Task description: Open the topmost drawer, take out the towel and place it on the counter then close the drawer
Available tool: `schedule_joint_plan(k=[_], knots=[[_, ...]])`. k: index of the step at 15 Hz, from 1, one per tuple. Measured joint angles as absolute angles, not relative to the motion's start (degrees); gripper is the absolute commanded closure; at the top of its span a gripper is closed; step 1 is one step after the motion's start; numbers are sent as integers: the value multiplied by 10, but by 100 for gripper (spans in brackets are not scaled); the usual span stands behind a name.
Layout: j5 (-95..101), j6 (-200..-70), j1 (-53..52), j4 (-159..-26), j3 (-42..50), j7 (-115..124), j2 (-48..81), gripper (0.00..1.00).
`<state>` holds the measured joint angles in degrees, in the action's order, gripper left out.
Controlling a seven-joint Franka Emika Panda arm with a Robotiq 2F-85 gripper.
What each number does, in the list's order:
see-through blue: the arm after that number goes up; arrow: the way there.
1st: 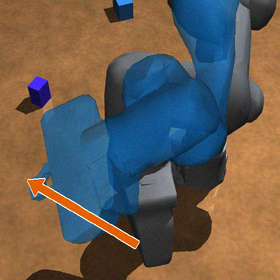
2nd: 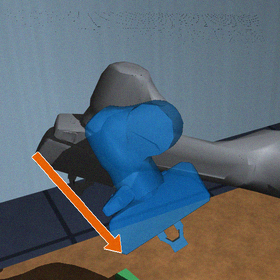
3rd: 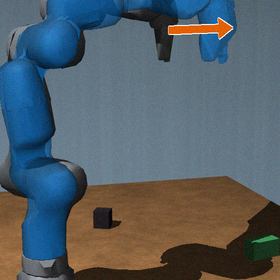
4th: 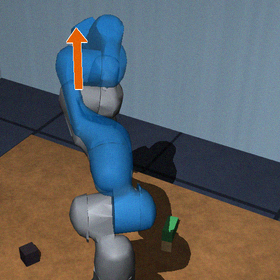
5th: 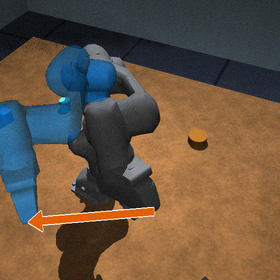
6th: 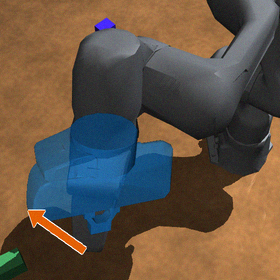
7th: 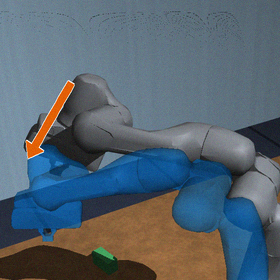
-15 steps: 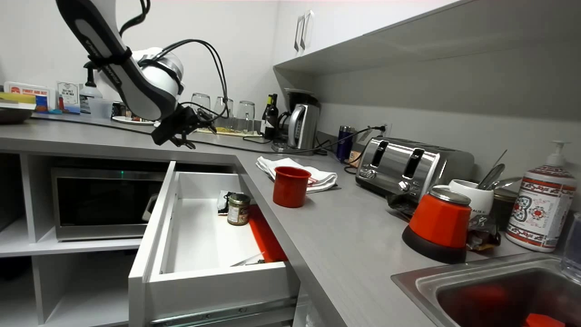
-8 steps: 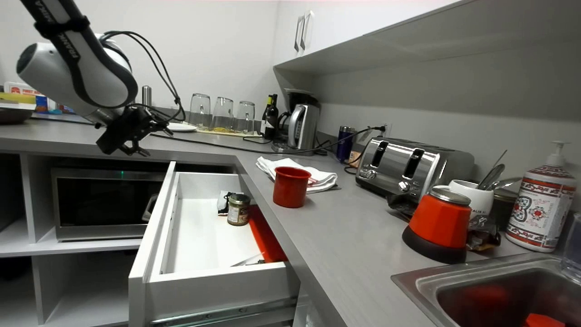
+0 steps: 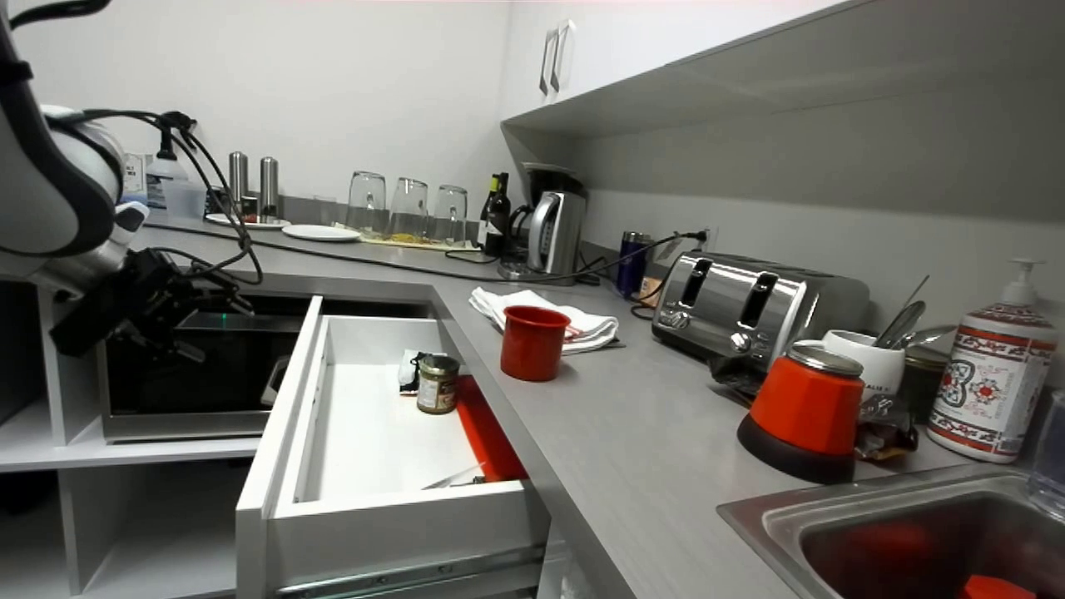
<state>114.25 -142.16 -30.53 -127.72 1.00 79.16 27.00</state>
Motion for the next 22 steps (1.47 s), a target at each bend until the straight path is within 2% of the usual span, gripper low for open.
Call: schedule_joint_plan(k=[3, 8, 22], knots=[[1100, -1405, -220, -1279, -58, 763, 276, 0], [1033, -1405, -141, -1266, -98, 722, 289, 0], [866, -1379, -121, -1195, -114, 677, 363, 0]])
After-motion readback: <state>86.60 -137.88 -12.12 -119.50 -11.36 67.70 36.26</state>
